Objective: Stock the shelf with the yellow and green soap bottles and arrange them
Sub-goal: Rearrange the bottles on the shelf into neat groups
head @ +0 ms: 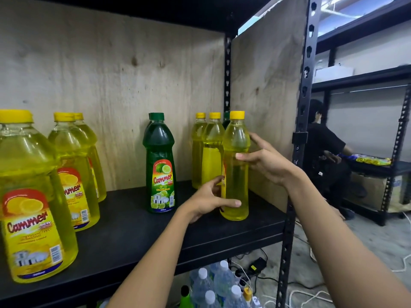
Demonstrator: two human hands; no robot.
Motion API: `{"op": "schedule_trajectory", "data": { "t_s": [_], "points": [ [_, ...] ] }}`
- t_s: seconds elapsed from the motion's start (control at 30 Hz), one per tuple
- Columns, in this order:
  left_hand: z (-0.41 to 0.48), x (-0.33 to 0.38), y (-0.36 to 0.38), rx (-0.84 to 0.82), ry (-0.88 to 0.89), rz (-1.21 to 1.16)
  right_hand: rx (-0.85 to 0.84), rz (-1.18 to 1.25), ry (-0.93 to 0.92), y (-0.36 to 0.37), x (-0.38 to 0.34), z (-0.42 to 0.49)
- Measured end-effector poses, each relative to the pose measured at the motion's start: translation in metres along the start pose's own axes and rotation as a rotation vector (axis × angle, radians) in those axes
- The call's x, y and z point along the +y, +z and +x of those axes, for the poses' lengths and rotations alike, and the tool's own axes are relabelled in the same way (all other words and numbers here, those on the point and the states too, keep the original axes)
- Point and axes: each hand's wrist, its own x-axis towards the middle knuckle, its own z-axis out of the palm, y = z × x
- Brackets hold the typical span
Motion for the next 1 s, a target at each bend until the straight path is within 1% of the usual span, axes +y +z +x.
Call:
{"op": "schedule_trajectory", "data": {
  "t_s": [0.07, 0.13, 0.2, 0.27, 0.33, 0.4, 0.5, 0.57, 0.6, 0.67, 0.8, 0.9, 1.0],
  "points": [
    [-0.001, 0.0, -0.002, -0.066, -0.026, -0.017, -0.08, 0.091, -0.01, -0.001, 0.001, -0.004],
    [-0.003, 0.0, -0.001, -0.037, -0.039, 0.021, -0.086, 0.137, -0.01, 0.0, 0.0, -0.007],
    [-0.006, 0.001, 0.003, 0.056, -0.041, 0.114, 0.007, 0.034, -0.018, 0.006, 0.0, -0.01],
    [-0.012, 0.004, 0.014, 0.174, -0.031, 0.206, 0.16, -0.109, -0.043, 0.017, 0.003, -0.013],
    [-0.016, 0.005, 0.029, 0.289, 0.013, 0.241, 0.284, -0.134, -0.073, 0.021, 0.008, -0.013],
    [-0.018, 0.005, 0.04, 0.349, 0.053, 0.269, 0.32, -0.121, -0.09, 0.018, 0.011, -0.014],
    [-0.018, 0.002, 0.035, 0.279, 0.009, 0.23, 0.273, -0.074, -0.074, 0.008, 0.014, -0.016],
    [-0.02, 0.0, 0.028, 0.229, -0.03, 0.185, 0.207, 0.084, -0.035, 0.003, 0.017, -0.018],
    [-0.02, 0.0, 0.027, 0.224, -0.037, 0.188, 0.168, 0.162, -0.023, 0.002, 0.018, -0.017],
    [-0.021, 0.001, 0.028, 0.236, -0.041, 0.201, 0.102, 0.243, -0.011, 0.001, 0.017, -0.016],
    [-0.022, 0.001, 0.032, 0.337, -0.034, 0.249, 0.032, 0.299, 0.004, 0.004, 0.016, -0.015],
    [-0.025, 0.001, 0.037, 0.449, -0.038, 0.333, 0.03, 0.279, 0.0, 0.004, 0.019, -0.017],
    [-0.028, 0.002, 0.042, 0.515, -0.033, 0.374, 0.035, 0.285, -0.014, 0.005, 0.023, -0.018]
  ]
}}
